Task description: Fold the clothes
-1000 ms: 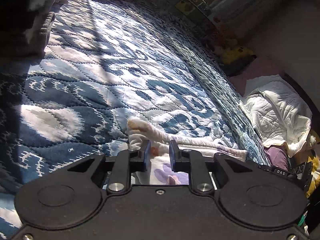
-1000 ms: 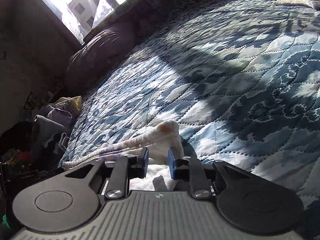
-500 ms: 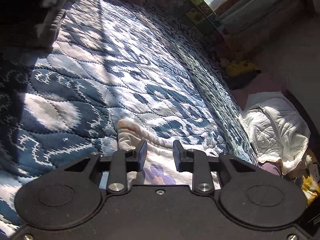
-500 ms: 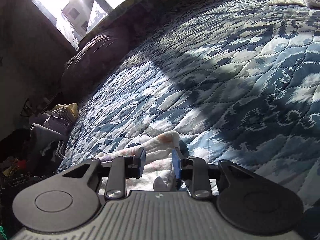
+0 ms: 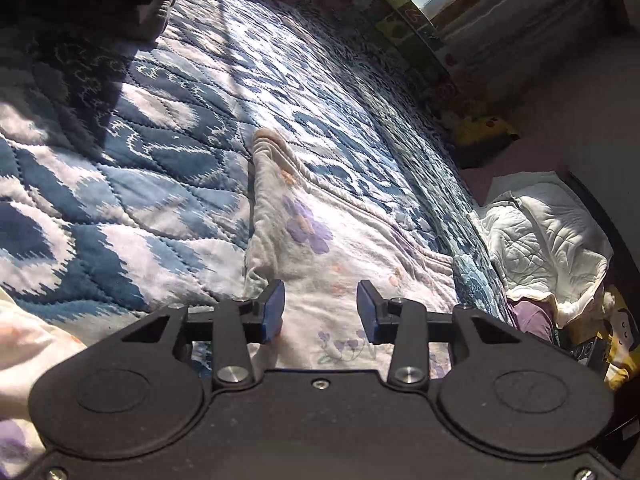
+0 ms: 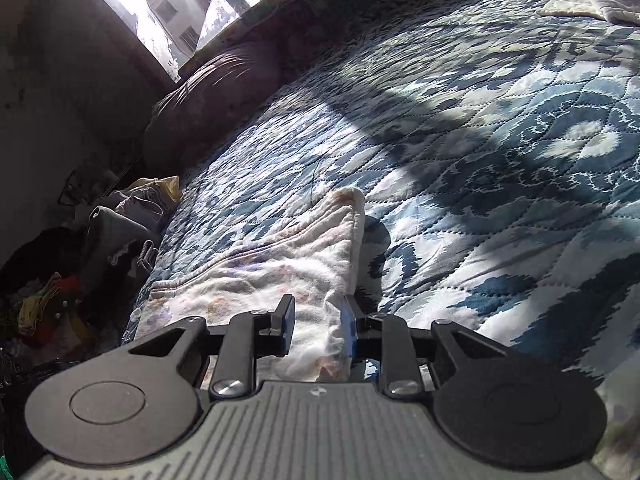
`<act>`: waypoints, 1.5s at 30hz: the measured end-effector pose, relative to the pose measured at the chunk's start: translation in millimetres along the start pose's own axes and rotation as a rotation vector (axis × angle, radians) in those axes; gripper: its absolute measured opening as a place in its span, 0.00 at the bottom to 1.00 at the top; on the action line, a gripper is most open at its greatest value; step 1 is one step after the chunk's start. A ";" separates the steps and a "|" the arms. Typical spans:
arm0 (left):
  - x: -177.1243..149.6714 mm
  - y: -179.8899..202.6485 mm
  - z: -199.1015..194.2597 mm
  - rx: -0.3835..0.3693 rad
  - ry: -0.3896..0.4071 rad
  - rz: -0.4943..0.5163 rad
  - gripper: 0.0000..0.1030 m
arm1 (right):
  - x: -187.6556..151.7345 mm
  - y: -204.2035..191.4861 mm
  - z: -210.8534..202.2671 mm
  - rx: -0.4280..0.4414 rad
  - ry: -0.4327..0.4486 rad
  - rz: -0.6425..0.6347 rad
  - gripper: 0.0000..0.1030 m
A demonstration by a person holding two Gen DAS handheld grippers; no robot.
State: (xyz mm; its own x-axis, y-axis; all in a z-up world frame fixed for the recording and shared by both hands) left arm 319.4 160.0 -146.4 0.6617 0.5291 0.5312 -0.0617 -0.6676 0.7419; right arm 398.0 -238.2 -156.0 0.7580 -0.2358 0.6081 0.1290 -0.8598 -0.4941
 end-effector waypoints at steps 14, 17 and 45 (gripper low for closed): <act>-64.8 14.9 -36.6 0.136 -0.015 0.116 0.36 | -93.4 -21.5 -62.3 -0.206 0.044 -0.159 0.31; -74.9 3.3 -31.6 0.158 -0.025 0.121 0.31 | -121.3 -32.9 -66.5 -0.297 0.126 -0.289 0.29; -201.8 98.3 -59.4 0.319 -0.170 0.549 0.69 | -189.9 13.2 -136.0 -0.169 0.194 0.186 0.49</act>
Point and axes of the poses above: each gripper's, at about its wrist camera, not at the fingertips, and z roughly the way its jaws point, y to its right, x to its top, the point moved 4 cm from there along z, roughly the way its jaws point, and after that the axes turned 10 degrees about -x, right-handed, at the moved point
